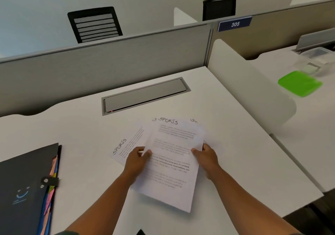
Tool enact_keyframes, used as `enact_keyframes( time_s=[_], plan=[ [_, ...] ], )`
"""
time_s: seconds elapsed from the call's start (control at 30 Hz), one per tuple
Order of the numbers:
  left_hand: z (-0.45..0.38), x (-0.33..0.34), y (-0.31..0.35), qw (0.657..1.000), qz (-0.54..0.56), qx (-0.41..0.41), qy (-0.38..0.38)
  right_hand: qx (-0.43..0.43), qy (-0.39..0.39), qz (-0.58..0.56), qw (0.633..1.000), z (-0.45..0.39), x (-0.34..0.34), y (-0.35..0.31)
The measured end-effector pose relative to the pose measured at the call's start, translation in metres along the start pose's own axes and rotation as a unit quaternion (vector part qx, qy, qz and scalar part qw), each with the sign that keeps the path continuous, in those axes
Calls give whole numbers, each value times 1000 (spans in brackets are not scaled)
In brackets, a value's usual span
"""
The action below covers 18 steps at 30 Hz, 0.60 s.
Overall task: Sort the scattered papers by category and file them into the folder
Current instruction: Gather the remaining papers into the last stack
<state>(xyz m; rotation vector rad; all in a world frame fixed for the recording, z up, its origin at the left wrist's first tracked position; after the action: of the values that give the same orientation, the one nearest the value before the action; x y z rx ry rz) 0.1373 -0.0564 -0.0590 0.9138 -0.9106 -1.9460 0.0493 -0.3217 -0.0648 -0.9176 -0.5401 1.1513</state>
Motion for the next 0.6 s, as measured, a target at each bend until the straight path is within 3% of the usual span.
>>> enact_keyframes(
  time_s=[0.13,0.27,0.6],
  plan=[
    [-22,10,16,993,-109,30,43,1,80,-36,996,-12,-29,-3],
    [-36,28,34,960,-268,75,45,10,129,-54,990,-24,-53,-5],
    [-61,51,38,912,-407,43,3,14,135,8,991,-37,-81,2]
  ],
)
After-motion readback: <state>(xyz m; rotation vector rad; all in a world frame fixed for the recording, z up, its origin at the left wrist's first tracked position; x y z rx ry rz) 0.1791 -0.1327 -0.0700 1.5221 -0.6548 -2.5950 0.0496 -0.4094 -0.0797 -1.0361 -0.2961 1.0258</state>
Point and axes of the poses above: each hand's wrist, its own z-axis away from the middle knuckle, its own x-axis out of the palm, y = z × x, the point moved 5 cm from there along -z, towards the middle knuckle, and after that the axes turned 11 degrees about -y, right-handed, at the moved point
